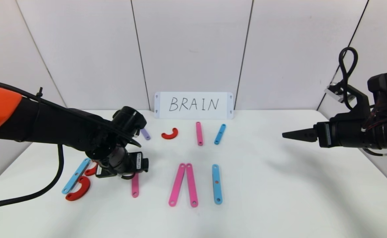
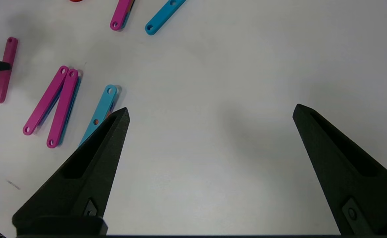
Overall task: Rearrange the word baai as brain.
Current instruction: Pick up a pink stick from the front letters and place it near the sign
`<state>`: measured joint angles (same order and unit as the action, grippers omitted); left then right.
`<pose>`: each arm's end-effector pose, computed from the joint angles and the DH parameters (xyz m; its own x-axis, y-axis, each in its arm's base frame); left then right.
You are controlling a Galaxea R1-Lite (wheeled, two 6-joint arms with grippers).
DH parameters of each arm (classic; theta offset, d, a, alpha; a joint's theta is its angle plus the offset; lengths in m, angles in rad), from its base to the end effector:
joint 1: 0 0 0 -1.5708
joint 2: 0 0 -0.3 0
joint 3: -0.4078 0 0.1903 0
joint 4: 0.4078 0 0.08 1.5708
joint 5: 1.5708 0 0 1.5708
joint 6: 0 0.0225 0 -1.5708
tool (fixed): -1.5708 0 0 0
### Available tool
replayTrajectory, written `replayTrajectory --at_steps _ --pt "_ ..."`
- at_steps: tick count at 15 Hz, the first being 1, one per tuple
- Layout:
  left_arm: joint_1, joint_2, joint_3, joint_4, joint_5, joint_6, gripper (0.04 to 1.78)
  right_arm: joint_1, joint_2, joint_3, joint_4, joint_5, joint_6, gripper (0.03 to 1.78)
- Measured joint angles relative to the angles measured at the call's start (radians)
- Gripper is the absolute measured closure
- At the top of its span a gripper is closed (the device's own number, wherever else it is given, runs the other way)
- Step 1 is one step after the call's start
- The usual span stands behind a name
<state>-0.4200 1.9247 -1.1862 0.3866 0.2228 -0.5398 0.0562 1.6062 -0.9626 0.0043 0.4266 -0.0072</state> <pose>0.3014 -0.1292 0.1276 0.4740 0.0303 -0.8800 -0.1569 0.9863 -0.0505 0.2748 0.0248 0.1947 0.7015 0.4539 -0.5494 -0.3849 0.8901 0.2440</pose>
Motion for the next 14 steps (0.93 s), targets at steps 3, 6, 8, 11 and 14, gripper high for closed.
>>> replayTrajectory --at_steps 3,6,8,11,14 --pt "-0.004 0.02 0.002 -0.001 -0.005 -0.007 0.18 0.0 0.0 0.002 0.0 0.0 -0.001 0.08" --pt "-0.006 0.033 0.002 -0.001 -0.004 -0.015 0.52 0.0 0.0 0.005 -0.001 0.0 -0.002 0.08" --pt "-0.006 0.042 0.002 -0.009 -0.004 -0.015 0.89 0.0 -0.002 0.006 -0.001 0.0 -0.002 0.08" --pt "-0.009 0.05 0.007 -0.023 -0.004 -0.015 1.39 0.0 -0.004 0.007 -0.001 0.003 -0.003 0.08" --pt "-0.012 0.049 0.013 -0.024 -0.004 -0.015 1.55 0.0 -0.005 0.008 0.0 0.003 -0.002 0.08"
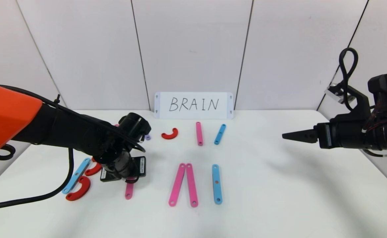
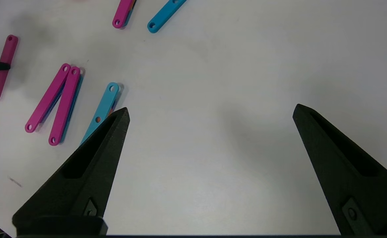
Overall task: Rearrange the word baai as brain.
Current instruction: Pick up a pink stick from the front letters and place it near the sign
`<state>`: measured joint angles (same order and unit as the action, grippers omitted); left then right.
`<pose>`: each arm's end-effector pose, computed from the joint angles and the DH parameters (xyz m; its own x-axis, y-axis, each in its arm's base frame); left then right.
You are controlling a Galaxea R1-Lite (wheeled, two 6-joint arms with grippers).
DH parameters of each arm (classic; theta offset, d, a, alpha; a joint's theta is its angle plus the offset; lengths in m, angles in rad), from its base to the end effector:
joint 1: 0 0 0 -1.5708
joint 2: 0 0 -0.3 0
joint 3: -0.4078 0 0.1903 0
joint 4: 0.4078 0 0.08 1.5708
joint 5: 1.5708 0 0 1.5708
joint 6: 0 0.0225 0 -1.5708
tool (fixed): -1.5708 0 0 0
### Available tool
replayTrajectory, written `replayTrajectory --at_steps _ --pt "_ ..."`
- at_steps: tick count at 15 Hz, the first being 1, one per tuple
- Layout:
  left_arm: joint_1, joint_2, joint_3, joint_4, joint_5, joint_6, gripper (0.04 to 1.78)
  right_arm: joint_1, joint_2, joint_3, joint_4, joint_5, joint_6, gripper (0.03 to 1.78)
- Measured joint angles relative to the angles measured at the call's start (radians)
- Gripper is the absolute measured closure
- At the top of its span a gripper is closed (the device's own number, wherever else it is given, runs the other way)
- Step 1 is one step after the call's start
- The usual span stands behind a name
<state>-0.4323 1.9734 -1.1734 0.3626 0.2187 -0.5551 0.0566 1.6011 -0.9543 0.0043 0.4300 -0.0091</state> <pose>0.3052 -0.1354 0.1097 0.4428 0.0347 -0.8960 -0.1581 0.9866 -0.0400 0.2729 0.0249 0.1939 0.6983 0.4571 -0.5509 -0.3880 0.8884 0.2454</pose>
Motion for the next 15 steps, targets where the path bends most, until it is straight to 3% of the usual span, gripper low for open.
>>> replayTrajectory --at_steps 5,10,15 --pt "-0.003 -0.029 -0.016 0.006 -0.001 0.016 1.55 0.0 -0.004 0.0 0.0 0.0 0.003 0.08" --pt "-0.003 -0.081 -0.132 0.016 -0.014 0.132 1.55 -0.001 -0.008 0.0 0.001 0.0 0.004 0.08" --pt "-0.032 -0.073 -0.314 0.007 -0.147 0.237 1.55 -0.001 -0.009 0.0 0.001 0.0 0.006 0.08"
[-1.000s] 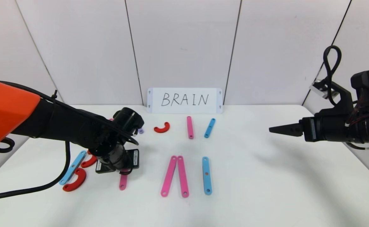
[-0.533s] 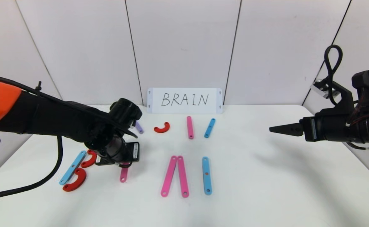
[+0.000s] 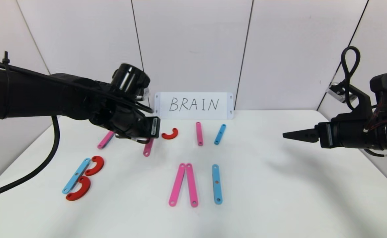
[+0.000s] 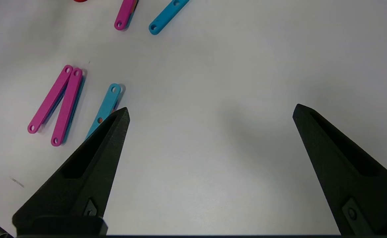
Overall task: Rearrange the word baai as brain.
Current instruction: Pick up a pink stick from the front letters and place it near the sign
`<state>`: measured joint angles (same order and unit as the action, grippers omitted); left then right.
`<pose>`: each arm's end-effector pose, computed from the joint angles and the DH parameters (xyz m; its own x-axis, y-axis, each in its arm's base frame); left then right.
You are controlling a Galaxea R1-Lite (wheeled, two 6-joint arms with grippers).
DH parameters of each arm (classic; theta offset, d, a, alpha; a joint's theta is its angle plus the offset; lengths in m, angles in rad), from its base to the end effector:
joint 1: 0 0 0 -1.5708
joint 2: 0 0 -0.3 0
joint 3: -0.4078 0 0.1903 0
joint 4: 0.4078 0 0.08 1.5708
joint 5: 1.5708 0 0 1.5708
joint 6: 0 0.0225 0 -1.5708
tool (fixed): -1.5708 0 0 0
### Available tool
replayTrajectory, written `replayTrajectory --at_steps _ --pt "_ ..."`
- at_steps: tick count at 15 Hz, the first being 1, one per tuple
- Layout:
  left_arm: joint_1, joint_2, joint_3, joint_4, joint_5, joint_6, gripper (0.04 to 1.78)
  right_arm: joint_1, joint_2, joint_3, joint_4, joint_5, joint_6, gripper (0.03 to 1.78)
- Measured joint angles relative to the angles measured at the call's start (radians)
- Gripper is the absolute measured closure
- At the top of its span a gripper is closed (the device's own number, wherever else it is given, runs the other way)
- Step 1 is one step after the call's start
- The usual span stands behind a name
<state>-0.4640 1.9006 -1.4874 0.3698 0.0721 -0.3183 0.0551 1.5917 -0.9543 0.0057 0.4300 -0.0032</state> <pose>0.3227 -0.1597 0.2105 0.6645 -0.2520 -0.7036 0.1832 0.9676 -0.1736 0.2710 0.0243 0.1964 0.7033 0.4563 -0.5451 -0.3851 0.8891 0.2474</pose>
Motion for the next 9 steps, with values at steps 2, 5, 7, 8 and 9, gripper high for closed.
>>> replayTrajectory --at_steps 2,5,7,8,9 --pt "-0.022 0.029 -0.066 -0.001 -0.03 -0.001 1.55 0.0 -0.001 0.0 0.0 0.0 0.0 0.08" --pt "-0.051 0.105 -0.144 -0.039 -0.057 -0.004 1.55 0.0 -0.009 0.002 0.0 -0.001 0.001 0.08" --pt "-0.066 0.166 -0.177 -0.123 -0.061 -0.001 1.55 0.0 -0.02 0.008 0.0 0.0 0.002 0.08" --pt "-0.074 0.193 -0.187 -0.163 -0.062 0.001 1.55 0.0 -0.026 0.011 0.0 0.0 0.002 0.08" --pt "-0.085 0.22 -0.195 -0.198 -0.062 0.001 1.55 0.0 -0.031 0.014 -0.001 0.0 0.002 0.08"
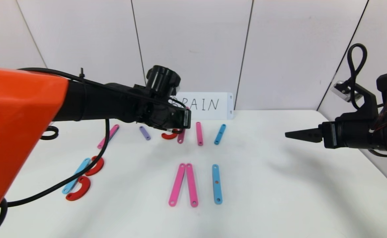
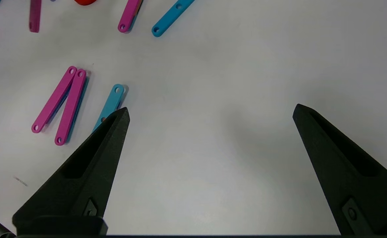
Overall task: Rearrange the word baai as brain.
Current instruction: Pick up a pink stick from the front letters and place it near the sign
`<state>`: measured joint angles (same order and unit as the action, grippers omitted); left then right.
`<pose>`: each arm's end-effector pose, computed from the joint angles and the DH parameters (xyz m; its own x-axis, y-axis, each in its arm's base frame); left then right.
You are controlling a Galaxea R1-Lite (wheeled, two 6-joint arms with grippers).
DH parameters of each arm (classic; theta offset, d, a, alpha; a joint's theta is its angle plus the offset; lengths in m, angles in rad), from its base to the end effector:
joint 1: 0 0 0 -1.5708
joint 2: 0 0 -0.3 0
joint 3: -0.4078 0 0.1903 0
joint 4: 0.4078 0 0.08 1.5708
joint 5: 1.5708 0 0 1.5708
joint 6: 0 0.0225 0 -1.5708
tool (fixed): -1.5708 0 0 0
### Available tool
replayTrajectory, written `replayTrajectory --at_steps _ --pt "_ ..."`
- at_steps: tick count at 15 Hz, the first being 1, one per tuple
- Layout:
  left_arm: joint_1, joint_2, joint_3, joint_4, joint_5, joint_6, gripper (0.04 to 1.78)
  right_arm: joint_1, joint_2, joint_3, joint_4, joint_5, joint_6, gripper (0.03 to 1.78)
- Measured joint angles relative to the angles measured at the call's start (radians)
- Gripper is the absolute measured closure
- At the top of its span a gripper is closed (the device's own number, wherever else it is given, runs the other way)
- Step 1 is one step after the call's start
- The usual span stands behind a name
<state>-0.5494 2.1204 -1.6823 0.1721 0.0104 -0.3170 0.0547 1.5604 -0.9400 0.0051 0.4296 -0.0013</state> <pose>0.3676 -0.2248 0.1913 0.7043 -0.4190 -0.5730 0.3369 0.9078 -0.2498 0.2634 0.0238 0.2010 0.7131 0.4562 -0.5323 -0.3876 0.8893 0.2428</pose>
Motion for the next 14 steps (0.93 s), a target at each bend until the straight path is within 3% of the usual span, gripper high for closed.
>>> replayTrajectory --at_steps 7,14 --pt "-0.07 0.14 -0.007 -0.244 0.001 0.0 1.55 0.0 -0.017 0.008 0.0 -0.003 0.0 0.08" --pt "-0.1 0.24 -0.034 -0.328 0.007 -0.003 1.55 0.0 -0.019 0.015 0.0 0.0 0.0 0.08"
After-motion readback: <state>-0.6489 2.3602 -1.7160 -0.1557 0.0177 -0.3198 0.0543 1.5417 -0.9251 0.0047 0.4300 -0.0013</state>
